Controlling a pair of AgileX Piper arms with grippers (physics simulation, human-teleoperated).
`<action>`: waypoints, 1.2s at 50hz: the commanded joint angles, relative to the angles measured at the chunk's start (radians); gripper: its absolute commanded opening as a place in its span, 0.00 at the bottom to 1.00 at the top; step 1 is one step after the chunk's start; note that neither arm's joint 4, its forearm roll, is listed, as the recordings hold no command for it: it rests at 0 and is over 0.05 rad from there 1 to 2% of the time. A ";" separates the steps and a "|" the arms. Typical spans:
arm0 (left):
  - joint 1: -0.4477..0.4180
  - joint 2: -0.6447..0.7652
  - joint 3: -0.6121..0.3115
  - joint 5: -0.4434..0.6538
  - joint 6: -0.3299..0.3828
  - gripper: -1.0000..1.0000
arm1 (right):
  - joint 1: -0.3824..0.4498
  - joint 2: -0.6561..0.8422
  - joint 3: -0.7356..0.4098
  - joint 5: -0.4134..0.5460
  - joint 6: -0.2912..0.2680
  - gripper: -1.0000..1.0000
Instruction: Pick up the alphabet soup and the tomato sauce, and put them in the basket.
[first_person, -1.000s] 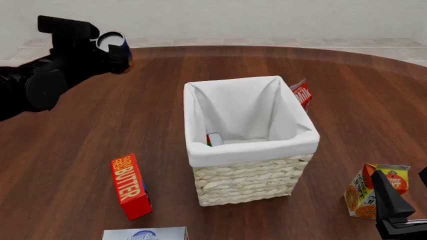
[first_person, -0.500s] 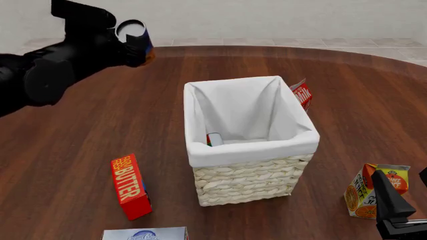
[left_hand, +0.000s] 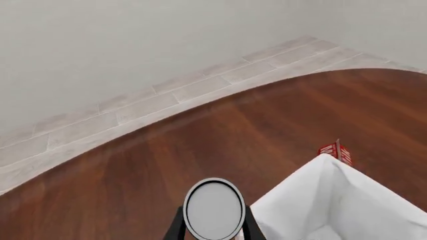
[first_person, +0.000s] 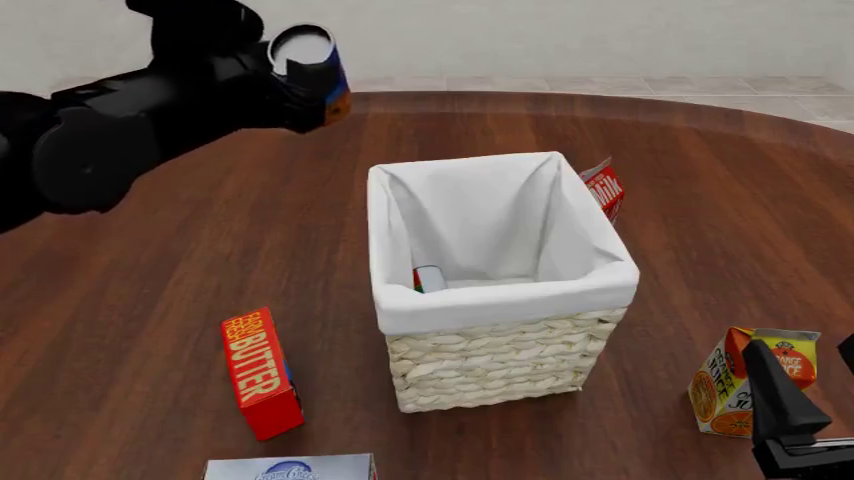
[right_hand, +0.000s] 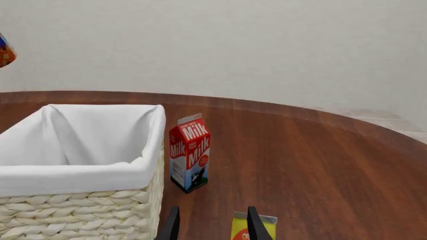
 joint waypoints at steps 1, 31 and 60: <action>-0.055 -0.019 -0.034 0.029 0.027 0.00 | 0.001 0.008 0.000 -0.008 0.000 1.00; -0.220 0.003 -0.039 0.086 0.077 0.00 | 0.002 0.004 0.000 -0.004 -0.001 1.00; -0.313 0.079 -0.039 0.120 0.120 0.00 | 0.002 -0.005 0.001 0.004 -0.002 1.00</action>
